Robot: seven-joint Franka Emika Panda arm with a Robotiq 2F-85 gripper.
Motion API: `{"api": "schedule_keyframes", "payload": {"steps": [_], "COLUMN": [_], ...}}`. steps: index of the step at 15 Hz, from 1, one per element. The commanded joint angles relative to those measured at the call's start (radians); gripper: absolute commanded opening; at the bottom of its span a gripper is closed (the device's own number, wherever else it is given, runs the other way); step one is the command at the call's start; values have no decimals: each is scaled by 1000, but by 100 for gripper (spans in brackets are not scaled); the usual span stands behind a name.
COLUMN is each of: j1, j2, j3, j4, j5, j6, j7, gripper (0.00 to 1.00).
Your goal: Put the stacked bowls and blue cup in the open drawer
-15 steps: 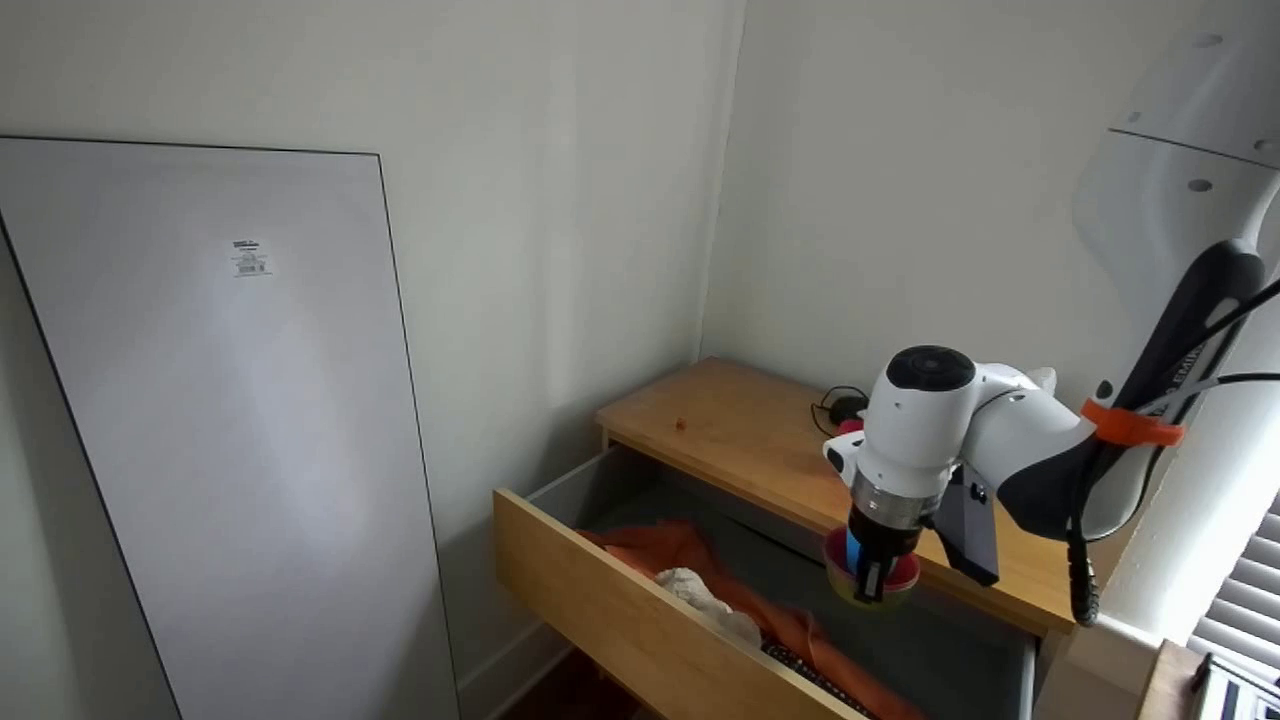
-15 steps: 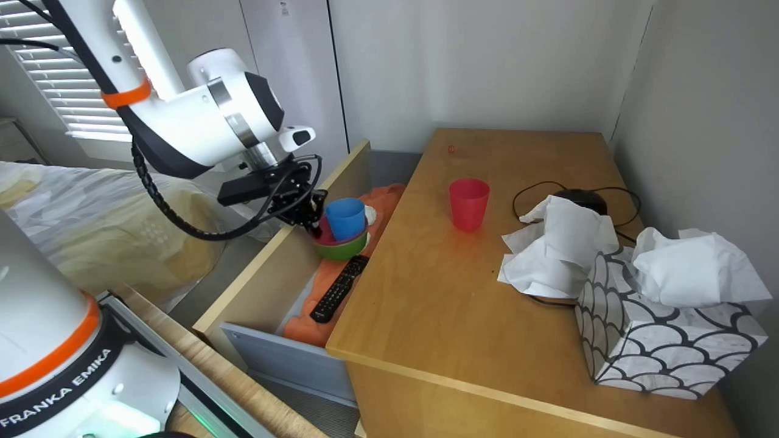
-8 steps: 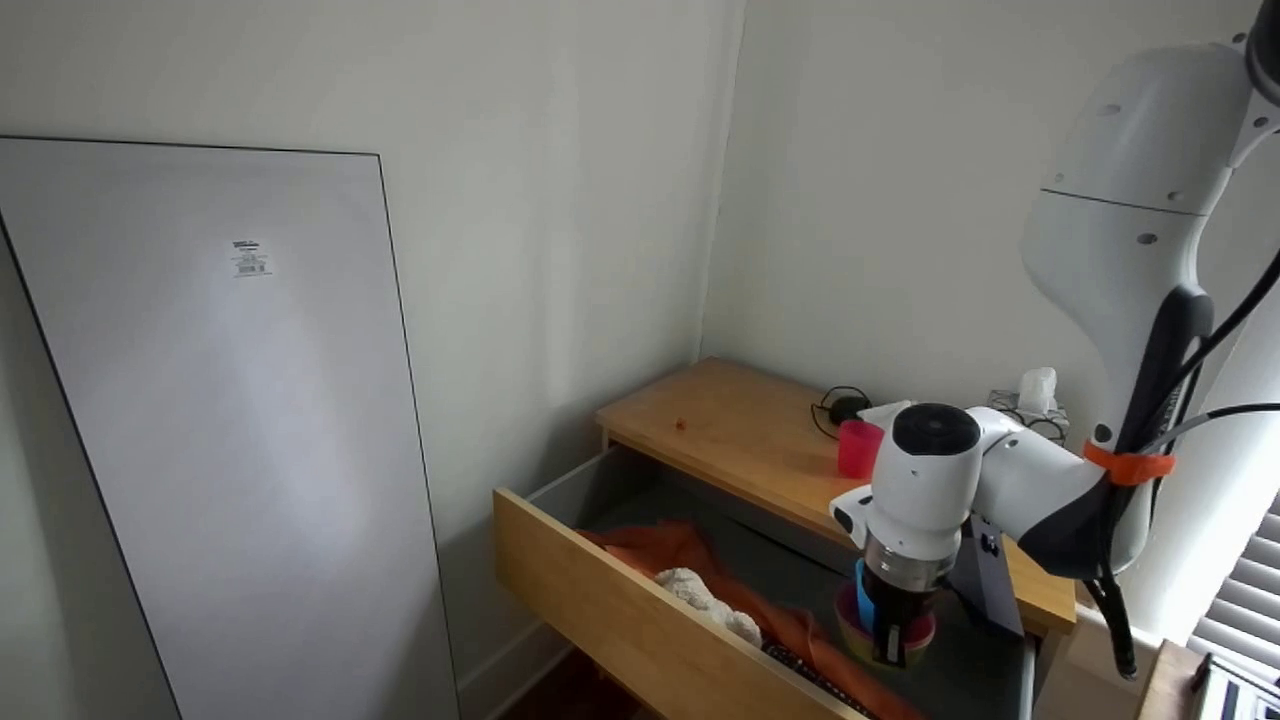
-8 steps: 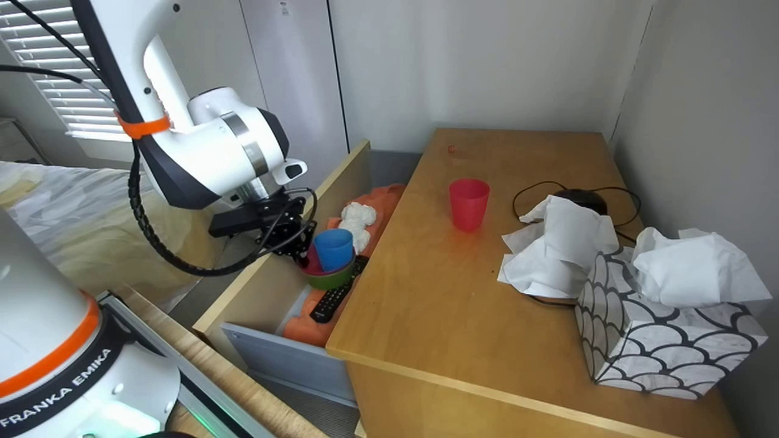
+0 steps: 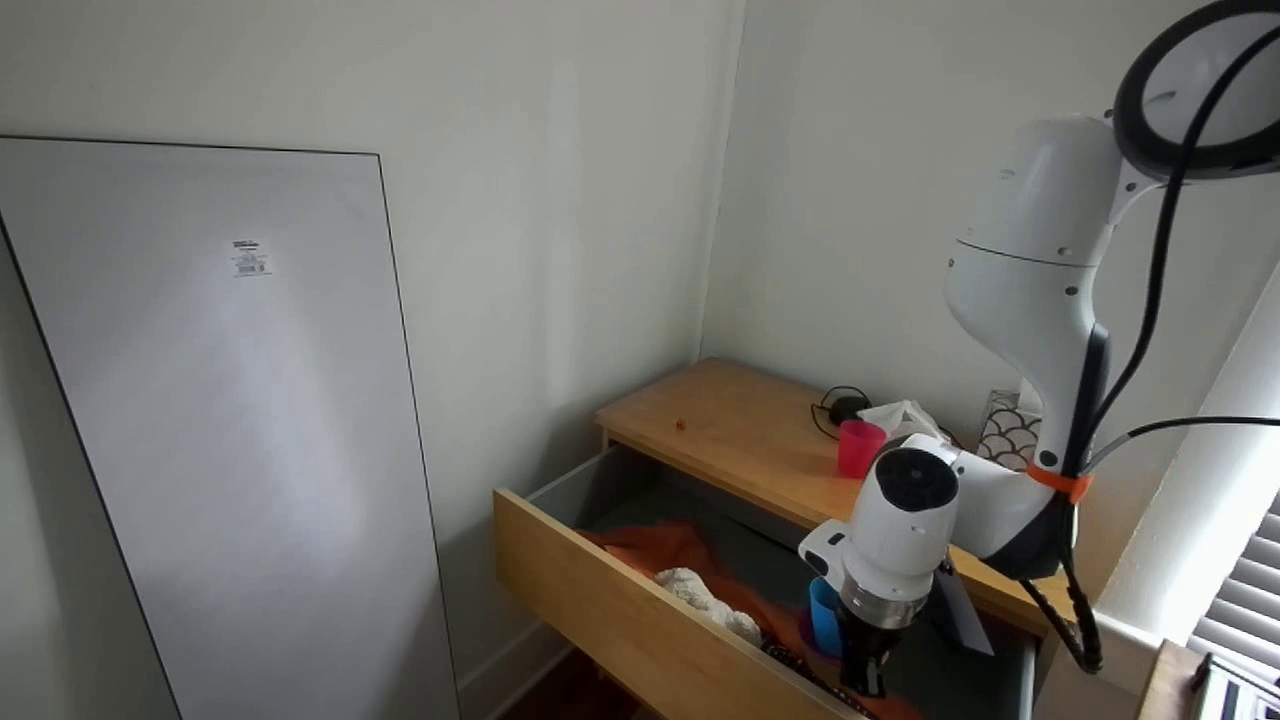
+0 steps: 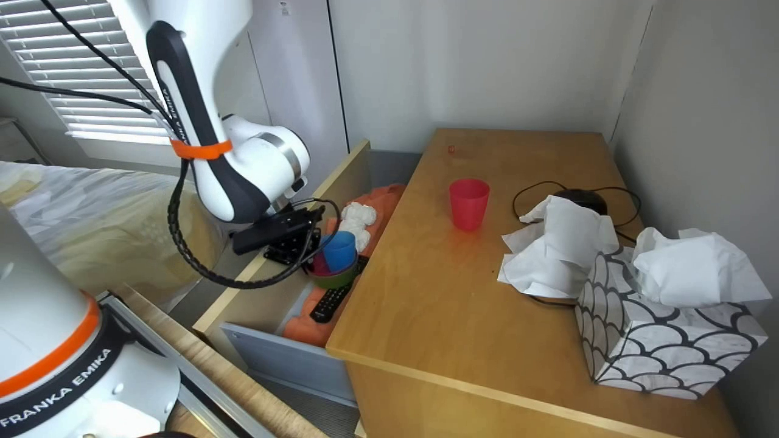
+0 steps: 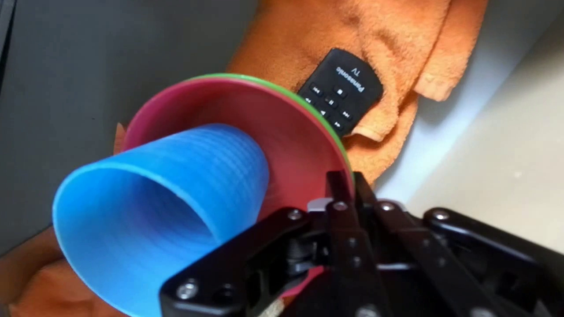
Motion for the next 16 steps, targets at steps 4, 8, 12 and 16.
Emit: {"api": "schedule_keyframes", "payload": {"steps": [4, 8, 12, 16], "j1": [-18, -28, -12, 23], "j2": [183, 225, 186, 114], "j3": [19, 23, 11, -16], "j4": [136, 165, 127, 45], "j5": [-240, -302, -268, -169], "j6": [-11, -16, 9, 48], "j7": [141, 166, 123, 27], "gripper": [1, 32, 60, 91]}}
